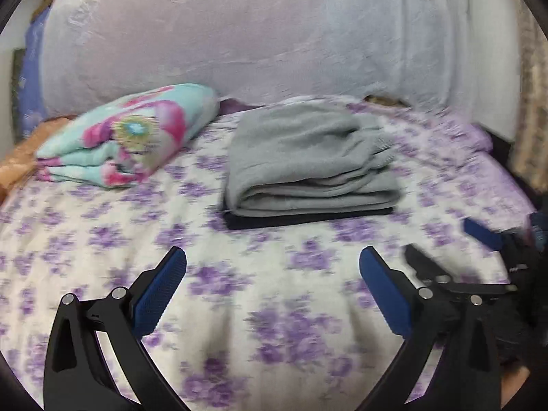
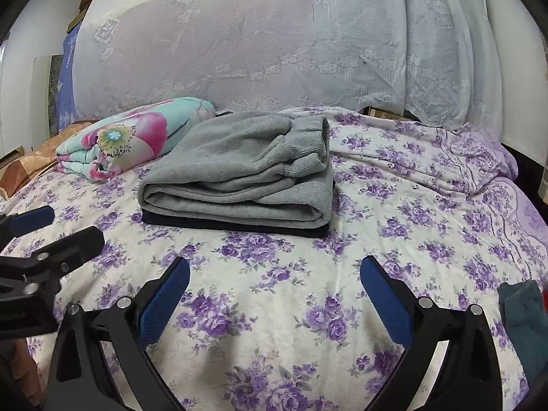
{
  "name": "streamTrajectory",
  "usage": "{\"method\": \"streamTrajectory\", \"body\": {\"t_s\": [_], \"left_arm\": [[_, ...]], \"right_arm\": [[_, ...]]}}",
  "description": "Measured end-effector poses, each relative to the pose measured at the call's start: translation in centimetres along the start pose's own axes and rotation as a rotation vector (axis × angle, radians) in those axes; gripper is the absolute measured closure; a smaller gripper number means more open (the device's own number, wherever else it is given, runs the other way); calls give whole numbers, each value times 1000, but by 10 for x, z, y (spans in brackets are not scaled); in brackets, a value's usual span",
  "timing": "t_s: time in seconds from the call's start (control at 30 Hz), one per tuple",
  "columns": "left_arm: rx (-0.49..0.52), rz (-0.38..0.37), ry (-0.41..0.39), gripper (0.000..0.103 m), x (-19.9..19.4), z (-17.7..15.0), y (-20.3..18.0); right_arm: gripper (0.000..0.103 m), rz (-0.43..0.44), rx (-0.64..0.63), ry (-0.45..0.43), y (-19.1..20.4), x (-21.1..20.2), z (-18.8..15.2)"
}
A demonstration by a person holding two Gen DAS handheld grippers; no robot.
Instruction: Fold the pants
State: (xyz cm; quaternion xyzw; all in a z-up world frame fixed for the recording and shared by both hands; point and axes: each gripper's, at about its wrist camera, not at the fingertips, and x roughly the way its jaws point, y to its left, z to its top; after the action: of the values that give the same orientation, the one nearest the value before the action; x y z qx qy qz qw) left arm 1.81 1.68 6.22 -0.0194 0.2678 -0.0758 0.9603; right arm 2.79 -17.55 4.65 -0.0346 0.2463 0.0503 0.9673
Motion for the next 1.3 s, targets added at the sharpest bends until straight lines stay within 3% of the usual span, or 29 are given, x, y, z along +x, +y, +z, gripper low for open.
{"method": "streamTrajectory", "body": {"t_s": [0.1,0.43,0.67,0.8,1.0,1.13,1.3], "left_arm": [[-29,-102,1,4,-1,1,2],[78,-105,-14,4,-5,-2,-21],[68,-134,-2,4,-3,-2,-20],[107,-70,-34,4,-8,-2,-27],[111,-56,-39,4,-10,-1,-29],[75,-134,-42,4,-12,-1,-25],[35,-160,-41,4,-13,1,-17]], "right_arm": [[3,0,0,-4,0,-1,0],[3,1,-4,5,1,-1,-2],[3,3,-3,5,1,0,-2],[3,-1,-10,9,2,1,-2],[3,0,-11,9,2,1,-2],[3,0,-9,8,2,0,-2],[3,1,-8,8,2,0,-2]]}}
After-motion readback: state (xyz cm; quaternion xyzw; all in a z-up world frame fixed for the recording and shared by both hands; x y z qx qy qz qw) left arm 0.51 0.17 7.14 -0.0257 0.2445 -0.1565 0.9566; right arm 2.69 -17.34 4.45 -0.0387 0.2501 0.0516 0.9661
